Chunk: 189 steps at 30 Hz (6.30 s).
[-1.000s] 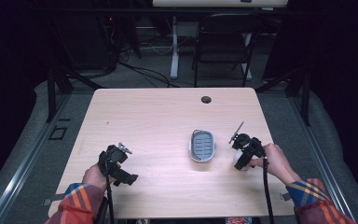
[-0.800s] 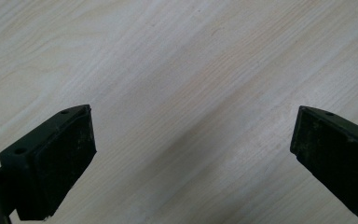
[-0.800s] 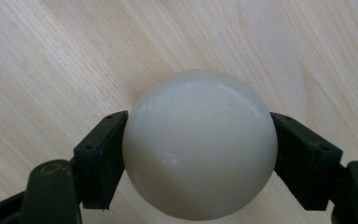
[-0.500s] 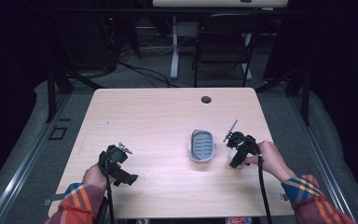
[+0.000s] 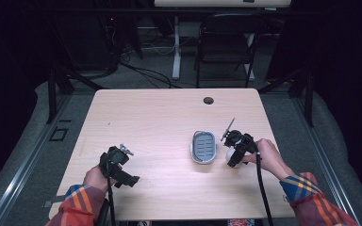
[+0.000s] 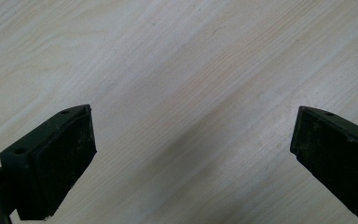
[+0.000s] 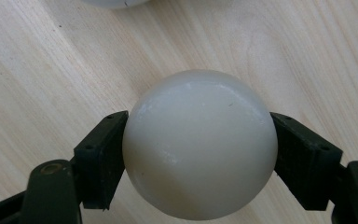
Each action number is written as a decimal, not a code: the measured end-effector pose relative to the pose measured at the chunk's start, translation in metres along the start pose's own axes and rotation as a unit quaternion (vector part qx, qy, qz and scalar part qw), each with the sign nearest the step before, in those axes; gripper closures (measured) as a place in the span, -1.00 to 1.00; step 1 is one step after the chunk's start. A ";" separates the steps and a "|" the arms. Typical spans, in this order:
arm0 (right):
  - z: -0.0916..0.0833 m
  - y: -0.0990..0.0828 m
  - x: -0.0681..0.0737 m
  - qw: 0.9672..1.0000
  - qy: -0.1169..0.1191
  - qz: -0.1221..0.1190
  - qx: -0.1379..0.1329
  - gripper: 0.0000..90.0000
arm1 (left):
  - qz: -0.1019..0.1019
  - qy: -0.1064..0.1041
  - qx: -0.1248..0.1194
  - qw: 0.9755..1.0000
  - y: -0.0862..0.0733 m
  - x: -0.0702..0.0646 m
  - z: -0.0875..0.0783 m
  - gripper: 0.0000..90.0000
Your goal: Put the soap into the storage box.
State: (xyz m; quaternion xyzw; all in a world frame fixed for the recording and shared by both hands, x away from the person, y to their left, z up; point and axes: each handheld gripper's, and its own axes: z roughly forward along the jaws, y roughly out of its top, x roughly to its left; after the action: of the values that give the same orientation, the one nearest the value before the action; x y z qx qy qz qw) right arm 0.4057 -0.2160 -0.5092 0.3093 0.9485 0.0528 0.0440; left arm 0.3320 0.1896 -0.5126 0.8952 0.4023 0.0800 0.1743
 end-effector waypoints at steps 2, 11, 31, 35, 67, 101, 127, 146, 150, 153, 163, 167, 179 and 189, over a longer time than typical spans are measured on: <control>-0.002 0.002 0.000 1.000 -0.008 -0.008 0.008 -0.46 | 0.000 0.000 0.000 1.000 0.000 0.000 0.000 -1.00; -0.009 0.007 -0.002 1.000 -0.011 -0.007 0.003 -0.46 | 0.001 -0.001 0.000 1.000 0.001 0.000 0.001 -1.00; -0.029 0.022 -0.005 1.000 -0.014 -0.008 -0.013 -0.46 | 0.003 -0.002 0.001 1.000 0.001 0.000 0.001 -1.00; -0.035 0.029 -0.005 1.000 -0.015 -0.014 -0.013 -0.46 | 0.003 -0.002 0.001 1.000 0.001 0.000 0.001 -1.00; -0.052 0.080 0.001 0.999 -0.006 -0.036 -0.031 -0.46 | 0.004 -0.005 0.003 1.000 0.002 0.000 0.001 -1.00; -0.012 0.112 0.016 0.998 0.019 -0.056 -0.017 -0.46 | 0.006 -0.003 0.000 1.000 0.001 -0.001 0.002 -1.00; 0.003 0.110 0.019 0.997 0.005 -0.072 0.000 -0.47 | 0.008 -0.004 0.003 1.000 0.002 0.000 0.002 -1.00; 0.006 0.106 0.017 0.998 0.010 -0.068 0.003 -0.49 | 0.008 -0.003 0.003 1.000 0.002 0.000 0.002 -1.00; -0.001 0.103 0.017 0.997 0.004 -0.070 -0.011 -0.56 | 0.007 -0.004 0.004 1.000 0.002 0.000 0.002 -1.00; -0.007 0.100 0.017 0.997 0.001 -0.070 -0.016 -0.61 | 0.007 -0.005 0.004 1.000 0.002 0.000 0.002 -1.00; -0.030 0.085 0.018 0.996 -0.012 -0.076 -0.054 -0.74 | 0.007 -0.006 0.006 1.000 0.002 -0.001 0.002 -1.00; -0.036 0.077 0.017 0.996 -0.015 -0.071 -0.060 -0.80 | 0.007 -0.005 0.005 1.000 0.002 -0.001 0.002 -1.00; -0.052 0.043 0.016 0.995 -0.032 -0.064 -0.071 -0.98 | 0.006 -0.004 0.006 1.000 0.002 -0.001 0.002 -1.00; -0.056 0.005 0.012 0.996 -0.042 -0.042 -0.068 -1.00 | 0.007 -0.003 0.009 1.000 0.003 -0.002 0.003 -1.00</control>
State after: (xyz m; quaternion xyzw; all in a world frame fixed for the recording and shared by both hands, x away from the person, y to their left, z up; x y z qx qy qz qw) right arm 0.3925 -0.2085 -0.4539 0.2672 0.9522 0.1022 0.1068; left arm 0.3335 0.1858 -0.5141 0.8995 0.3966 0.0753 0.1672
